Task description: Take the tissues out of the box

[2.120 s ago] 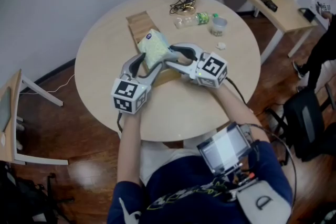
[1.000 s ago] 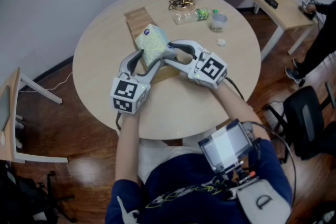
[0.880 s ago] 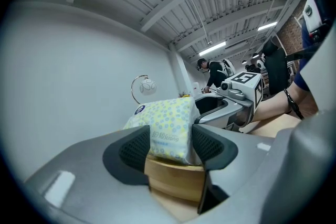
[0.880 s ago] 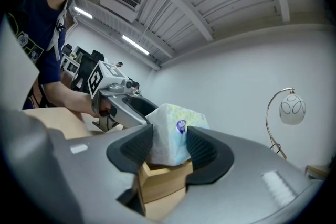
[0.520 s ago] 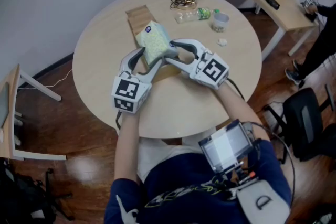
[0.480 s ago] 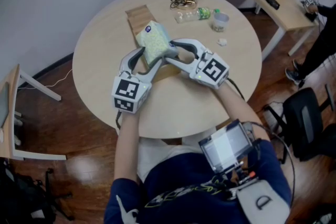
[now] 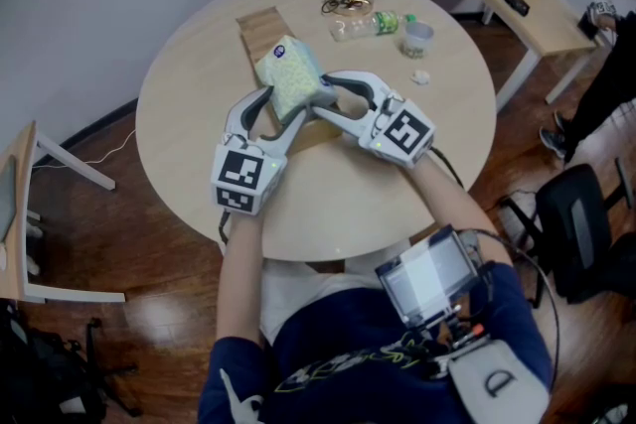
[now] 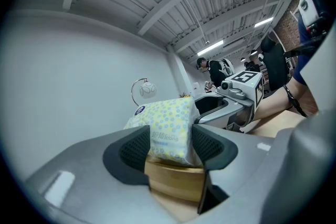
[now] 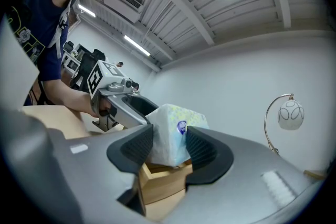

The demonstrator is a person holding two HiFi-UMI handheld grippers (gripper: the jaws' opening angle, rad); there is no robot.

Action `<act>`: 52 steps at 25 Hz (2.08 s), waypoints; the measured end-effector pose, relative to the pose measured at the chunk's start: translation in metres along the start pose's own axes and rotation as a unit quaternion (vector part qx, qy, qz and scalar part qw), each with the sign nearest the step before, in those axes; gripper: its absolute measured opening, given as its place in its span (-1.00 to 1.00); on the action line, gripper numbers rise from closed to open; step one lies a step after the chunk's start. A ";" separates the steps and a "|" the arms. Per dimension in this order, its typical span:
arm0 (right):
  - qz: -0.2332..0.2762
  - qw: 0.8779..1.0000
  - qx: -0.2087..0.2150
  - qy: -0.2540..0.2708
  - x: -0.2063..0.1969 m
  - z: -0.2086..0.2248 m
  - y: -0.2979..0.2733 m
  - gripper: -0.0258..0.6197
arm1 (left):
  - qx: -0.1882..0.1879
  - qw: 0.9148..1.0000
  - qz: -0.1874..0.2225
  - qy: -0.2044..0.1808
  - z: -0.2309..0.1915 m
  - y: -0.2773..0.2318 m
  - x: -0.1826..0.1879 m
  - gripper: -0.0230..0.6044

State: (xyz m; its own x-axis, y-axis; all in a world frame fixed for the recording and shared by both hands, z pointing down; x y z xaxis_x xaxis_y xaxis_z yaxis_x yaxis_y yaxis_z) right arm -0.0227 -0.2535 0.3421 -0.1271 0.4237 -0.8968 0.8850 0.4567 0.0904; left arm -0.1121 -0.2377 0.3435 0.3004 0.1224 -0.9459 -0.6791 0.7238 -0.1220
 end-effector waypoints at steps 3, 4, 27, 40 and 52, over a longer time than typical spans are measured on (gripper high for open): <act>0.004 1.000 -0.002 0.010 0.002 0.000 0.000 -0.33 | 0.003 1.000 0.005 0.001 0.000 0.000 0.002 -0.09; 0.005 1.000 -0.002 0.011 0.002 0.000 0.000 -0.33 | 0.002 1.000 0.005 -0.001 0.000 0.000 0.002 -0.09; 0.030 0.996 -0.022 0.075 0.023 -0.004 0.008 -0.35 | 0.011 0.998 0.050 -0.030 0.006 0.007 0.020 -0.10; 0.036 0.991 -0.045 0.118 0.032 -0.006 0.017 -0.35 | -0.014 0.994 0.098 -0.047 0.008 0.012 0.034 -0.11; 0.051 0.988 -0.142 -0.003 0.030 0.055 0.038 -0.36 | -0.063 0.992 -0.011 -0.104 0.002 -0.054 0.070 -0.11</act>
State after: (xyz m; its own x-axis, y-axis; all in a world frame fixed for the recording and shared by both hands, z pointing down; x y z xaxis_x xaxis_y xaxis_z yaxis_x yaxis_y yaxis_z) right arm 0.0313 -0.2666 0.2953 -0.0405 0.4737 -0.8797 0.7308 0.6144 0.2972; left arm -0.0531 -0.2673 0.2846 0.4390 0.2552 -0.8615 -0.7453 0.6389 -0.1905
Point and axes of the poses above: the fingertips, and each gripper's own axes: y backward along the fingers, z to its right, x out of its top, the point moved 3 cm from there along y, backward along the fingers, and after that the axes turned 8 degrees about -x, right-handed, at the moved point
